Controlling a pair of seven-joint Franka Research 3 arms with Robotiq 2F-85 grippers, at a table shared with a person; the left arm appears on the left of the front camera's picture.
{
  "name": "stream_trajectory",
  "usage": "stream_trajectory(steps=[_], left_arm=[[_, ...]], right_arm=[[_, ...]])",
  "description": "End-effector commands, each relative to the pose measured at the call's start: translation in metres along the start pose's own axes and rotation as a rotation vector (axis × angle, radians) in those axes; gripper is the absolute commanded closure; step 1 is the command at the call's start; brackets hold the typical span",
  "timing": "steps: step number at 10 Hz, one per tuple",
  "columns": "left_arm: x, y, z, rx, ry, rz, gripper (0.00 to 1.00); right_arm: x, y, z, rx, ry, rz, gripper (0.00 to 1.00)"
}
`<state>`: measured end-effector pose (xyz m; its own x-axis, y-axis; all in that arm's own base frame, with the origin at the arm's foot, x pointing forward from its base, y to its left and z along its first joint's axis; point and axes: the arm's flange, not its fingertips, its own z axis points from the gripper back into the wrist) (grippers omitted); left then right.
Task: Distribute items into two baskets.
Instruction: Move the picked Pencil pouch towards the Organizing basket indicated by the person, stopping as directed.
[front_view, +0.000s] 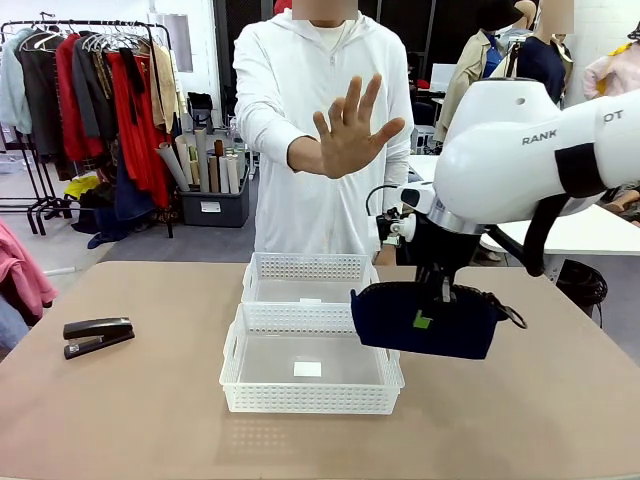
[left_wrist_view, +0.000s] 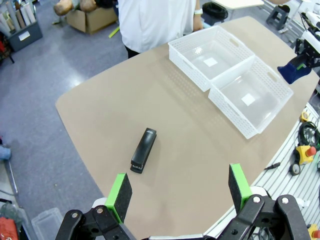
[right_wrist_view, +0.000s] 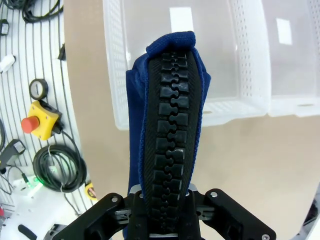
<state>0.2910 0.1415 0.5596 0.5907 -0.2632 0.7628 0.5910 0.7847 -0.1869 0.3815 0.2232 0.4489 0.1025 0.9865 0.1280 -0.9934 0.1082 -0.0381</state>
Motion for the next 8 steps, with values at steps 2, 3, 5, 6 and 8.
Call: stream_trajectory(steps=[2, 3, 5, 6, 8], left_arm=[[0.001, 0.001, 0.0, -0.01, -0.01, -0.009, 0.0], [0.001, 0.001, 0.0, -0.01, -0.01, -0.009, 0.0], [0.001, 0.001, 0.0, -0.01, -0.01, -0.009, 0.0], [0.001, 0.001, 0.0, -0.01, -0.01, -0.009, 0.0], [0.001, 0.001, 0.0, -0.01, -0.01, -0.009, 0.0]], right_arm=[[-0.016, -0.006, 0.006, 0.02, -0.01, 0.081, 1.0], [-0.06, -0.004, 0.024, 0.008, 0.028, -0.022, 1.0], [-0.098, 0.008, 0.045, -0.001, 0.018, 0.009, 1.0], [-0.103, 0.008, 0.045, 0.004, 0.03, 0.008, 1.0], [-0.11, 0.004, 0.047, -0.001, 0.022, 0.005, 1.0]])
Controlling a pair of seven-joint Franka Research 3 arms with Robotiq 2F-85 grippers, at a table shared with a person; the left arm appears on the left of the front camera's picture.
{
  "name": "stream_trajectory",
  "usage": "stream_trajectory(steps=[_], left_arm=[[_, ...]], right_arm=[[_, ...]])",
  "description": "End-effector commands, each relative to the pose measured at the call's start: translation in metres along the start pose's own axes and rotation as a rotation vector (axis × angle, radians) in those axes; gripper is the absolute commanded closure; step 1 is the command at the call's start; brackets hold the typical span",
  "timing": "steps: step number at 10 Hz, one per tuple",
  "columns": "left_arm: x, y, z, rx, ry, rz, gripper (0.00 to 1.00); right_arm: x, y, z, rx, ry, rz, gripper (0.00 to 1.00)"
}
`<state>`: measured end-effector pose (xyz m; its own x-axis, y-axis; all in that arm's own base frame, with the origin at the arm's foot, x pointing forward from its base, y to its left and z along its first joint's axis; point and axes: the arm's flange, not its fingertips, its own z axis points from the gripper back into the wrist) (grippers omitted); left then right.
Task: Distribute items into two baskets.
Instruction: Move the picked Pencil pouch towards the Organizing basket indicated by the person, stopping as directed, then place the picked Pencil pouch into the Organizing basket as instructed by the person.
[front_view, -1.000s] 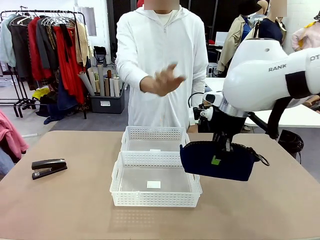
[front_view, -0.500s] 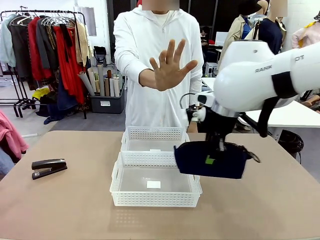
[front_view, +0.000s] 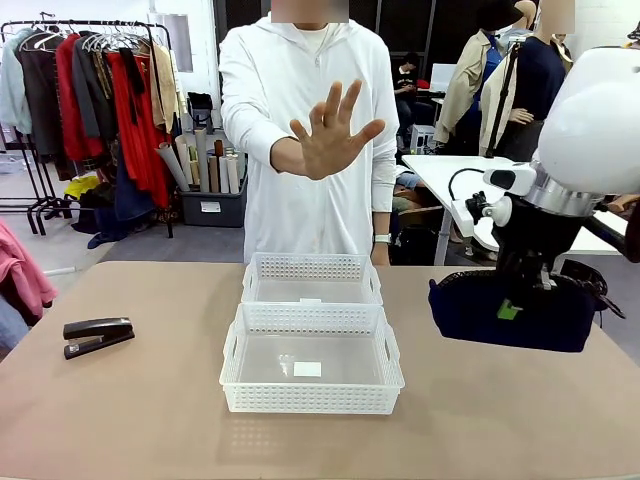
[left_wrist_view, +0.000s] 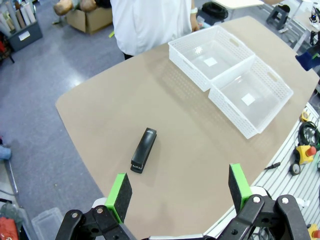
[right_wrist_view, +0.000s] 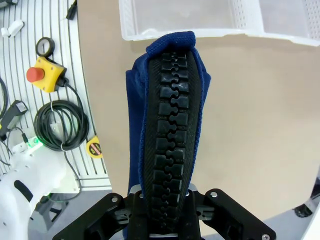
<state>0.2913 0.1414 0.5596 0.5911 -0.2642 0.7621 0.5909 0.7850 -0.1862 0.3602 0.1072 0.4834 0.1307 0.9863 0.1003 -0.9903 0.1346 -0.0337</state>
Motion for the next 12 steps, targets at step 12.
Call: stream_trajectory(steps=[12], left_arm=[[0.0007, 0.0009, 0.0001, -0.011, -0.011, -0.009, 0.0]], right_arm=[[0.0, 0.0, 0.0, 0.0, 0.0, 0.0, 1.0]])
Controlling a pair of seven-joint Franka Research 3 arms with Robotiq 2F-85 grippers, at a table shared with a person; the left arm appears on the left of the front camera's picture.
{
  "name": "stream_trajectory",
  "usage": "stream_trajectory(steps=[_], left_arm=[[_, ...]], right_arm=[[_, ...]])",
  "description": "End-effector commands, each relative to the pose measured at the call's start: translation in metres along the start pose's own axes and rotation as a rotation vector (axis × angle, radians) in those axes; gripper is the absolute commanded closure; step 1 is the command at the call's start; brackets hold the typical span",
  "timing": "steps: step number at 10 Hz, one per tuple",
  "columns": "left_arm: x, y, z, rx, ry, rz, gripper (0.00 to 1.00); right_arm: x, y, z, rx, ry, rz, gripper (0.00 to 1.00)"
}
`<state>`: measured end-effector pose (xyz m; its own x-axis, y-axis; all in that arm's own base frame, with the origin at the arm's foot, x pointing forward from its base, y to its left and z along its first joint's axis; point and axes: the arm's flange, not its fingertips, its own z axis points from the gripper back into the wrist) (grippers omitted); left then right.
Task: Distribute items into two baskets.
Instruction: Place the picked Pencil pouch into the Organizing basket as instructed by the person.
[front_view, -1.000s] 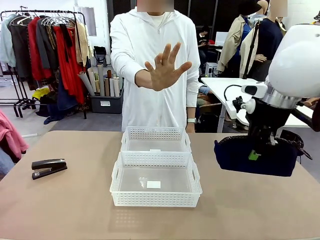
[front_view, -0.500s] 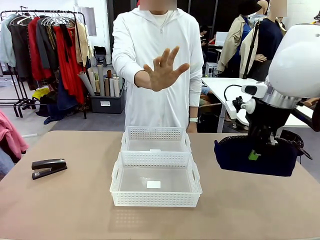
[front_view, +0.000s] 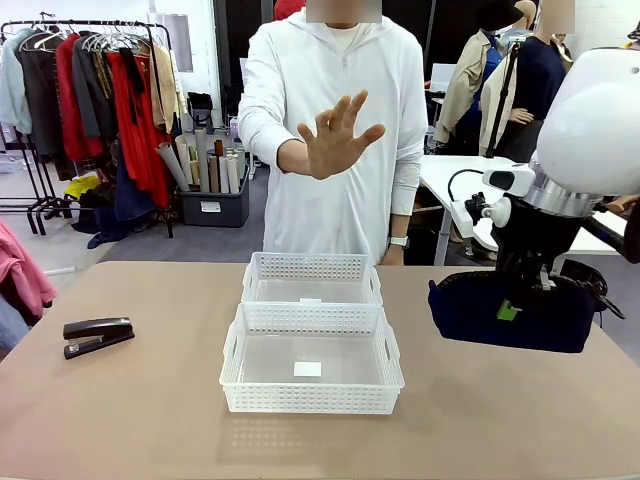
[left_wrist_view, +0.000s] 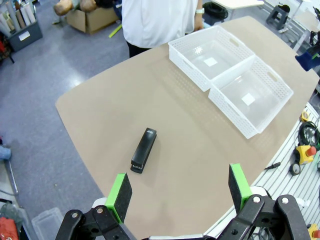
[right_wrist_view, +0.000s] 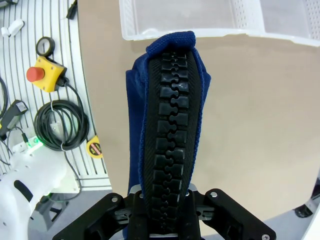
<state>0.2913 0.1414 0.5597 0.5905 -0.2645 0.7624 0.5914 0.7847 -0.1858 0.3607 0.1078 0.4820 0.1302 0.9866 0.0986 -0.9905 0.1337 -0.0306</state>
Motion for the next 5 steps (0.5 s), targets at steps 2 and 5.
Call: stream_trajectory(steps=[2, 5], left_arm=[[0.0007, 0.0009, 0.0, -0.011, -0.011, -0.008, 0.0], [0.0007, 0.0009, 0.0, -0.011, -0.011, -0.008, 0.0]], right_arm=[[-0.0004, 0.0003, 0.0014, -0.003, -0.002, -0.001, 1.0], [-0.0004, 0.0003, 0.0014, -0.003, -0.002, -0.001, 1.0]])
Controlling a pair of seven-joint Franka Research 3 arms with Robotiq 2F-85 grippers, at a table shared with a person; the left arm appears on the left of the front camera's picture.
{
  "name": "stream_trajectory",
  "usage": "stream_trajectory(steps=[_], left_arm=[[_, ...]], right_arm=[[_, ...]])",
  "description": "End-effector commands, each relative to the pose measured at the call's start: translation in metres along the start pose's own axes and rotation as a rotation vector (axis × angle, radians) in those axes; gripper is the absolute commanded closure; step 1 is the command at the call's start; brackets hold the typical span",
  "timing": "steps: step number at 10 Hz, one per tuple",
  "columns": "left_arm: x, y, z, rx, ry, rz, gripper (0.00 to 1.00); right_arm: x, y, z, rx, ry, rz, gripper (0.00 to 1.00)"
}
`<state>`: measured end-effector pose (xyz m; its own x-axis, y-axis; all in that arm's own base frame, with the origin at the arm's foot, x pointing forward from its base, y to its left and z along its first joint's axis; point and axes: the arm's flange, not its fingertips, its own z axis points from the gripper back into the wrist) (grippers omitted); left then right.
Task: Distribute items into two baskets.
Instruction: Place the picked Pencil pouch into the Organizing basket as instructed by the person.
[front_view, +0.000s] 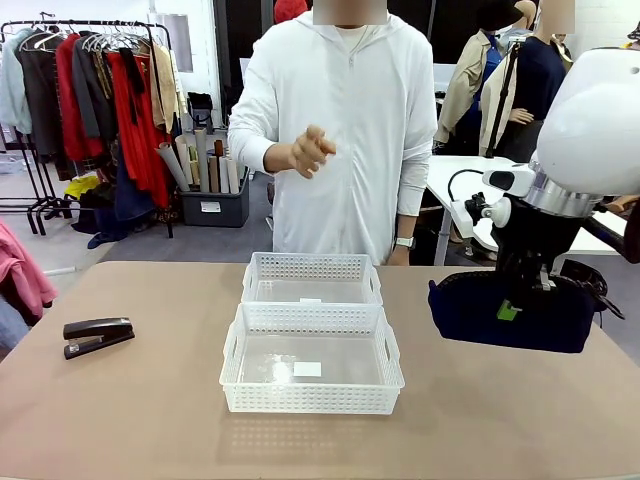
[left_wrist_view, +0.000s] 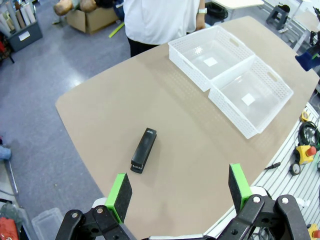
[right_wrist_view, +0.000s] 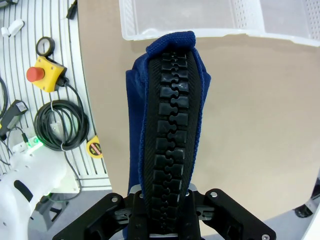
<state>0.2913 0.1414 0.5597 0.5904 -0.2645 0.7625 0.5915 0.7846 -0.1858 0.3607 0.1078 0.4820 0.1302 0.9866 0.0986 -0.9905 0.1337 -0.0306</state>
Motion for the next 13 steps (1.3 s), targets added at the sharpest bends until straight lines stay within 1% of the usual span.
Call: stream_trajectory(steps=[1, 13], left_arm=[[0.0007, 0.0009, 0.0, -0.01, -0.011, -0.008, 0.0], [0.0007, 0.0009, 0.0, -0.01, -0.011, -0.008, 0.0]], right_arm=[[-0.0004, 0.0003, 0.0014, -0.003, -0.002, -0.001, 1.0], [-0.0004, 0.0003, 0.0014, -0.003, -0.002, -0.001, 1.0]])
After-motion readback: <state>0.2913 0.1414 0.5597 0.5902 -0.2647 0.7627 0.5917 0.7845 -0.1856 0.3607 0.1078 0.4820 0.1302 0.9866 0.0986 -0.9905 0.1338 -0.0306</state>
